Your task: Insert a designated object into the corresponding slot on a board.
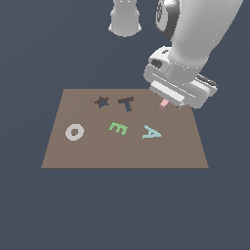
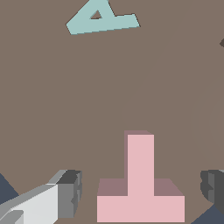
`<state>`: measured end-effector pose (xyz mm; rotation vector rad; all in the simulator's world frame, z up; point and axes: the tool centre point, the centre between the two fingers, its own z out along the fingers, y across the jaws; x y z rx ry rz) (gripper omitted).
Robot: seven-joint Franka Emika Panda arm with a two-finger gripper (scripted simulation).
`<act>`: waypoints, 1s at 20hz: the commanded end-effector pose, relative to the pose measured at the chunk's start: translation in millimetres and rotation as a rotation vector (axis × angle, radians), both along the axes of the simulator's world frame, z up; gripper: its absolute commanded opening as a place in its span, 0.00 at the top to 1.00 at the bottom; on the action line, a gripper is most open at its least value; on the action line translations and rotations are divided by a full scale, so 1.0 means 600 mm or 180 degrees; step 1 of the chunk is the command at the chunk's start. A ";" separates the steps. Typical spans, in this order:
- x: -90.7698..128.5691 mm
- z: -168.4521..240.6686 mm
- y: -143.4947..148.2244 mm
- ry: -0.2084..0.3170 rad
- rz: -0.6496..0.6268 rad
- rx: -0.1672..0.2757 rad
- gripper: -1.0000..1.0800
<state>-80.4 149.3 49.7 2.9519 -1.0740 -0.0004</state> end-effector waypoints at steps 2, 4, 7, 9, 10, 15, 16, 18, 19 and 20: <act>0.001 0.000 0.000 -0.0001 -0.0003 0.0001 0.04; 0.001 0.000 0.000 -0.0001 -0.0001 0.0001 0.04; 0.001 -0.005 0.000 -0.0001 -0.0001 0.0001 0.04; 0.001 -0.013 0.000 -0.0001 -0.0001 0.0001 0.04; 0.001 -0.019 0.000 -0.0001 -0.0001 0.0001 0.04; 0.001 -0.033 -0.001 -0.0001 -0.0001 0.0001 0.04; 0.001 -0.033 -0.001 -0.0001 -0.0001 0.0001 1.00; 0.001 -0.033 -0.001 -0.0001 -0.0001 0.0001 1.00; 0.001 -0.033 -0.001 -0.0001 -0.0001 0.0001 1.00; 0.001 -0.033 -0.001 -0.0001 -0.0001 0.0001 1.00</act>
